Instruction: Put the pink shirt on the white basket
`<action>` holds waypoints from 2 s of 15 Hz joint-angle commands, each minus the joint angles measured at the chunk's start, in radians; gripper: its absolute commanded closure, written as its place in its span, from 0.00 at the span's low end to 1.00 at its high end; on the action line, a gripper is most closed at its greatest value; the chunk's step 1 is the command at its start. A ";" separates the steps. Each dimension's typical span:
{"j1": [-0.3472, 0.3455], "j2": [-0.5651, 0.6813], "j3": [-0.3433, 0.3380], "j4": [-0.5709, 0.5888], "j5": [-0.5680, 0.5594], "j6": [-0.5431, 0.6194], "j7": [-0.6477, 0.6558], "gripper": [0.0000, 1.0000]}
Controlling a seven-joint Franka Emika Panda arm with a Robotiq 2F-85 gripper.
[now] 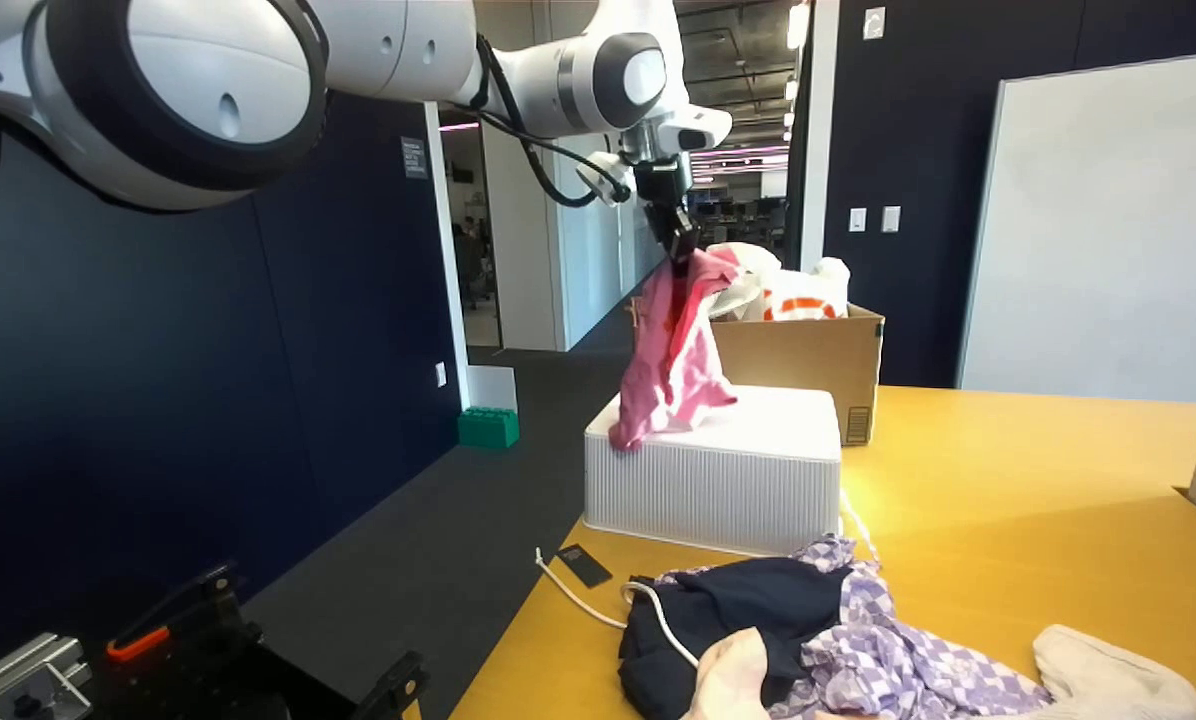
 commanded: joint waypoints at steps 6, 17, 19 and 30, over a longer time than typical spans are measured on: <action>-0.022 -0.015 0.010 -0.003 0.005 -0.005 0.002 0.20; -0.076 0.002 0.005 0.035 0.009 -0.408 0.107 0.00; -0.073 0.042 0.005 0.059 0.011 -0.462 0.145 0.00; -0.058 0.029 0.003 -0.017 -0.006 -0.441 0.156 0.00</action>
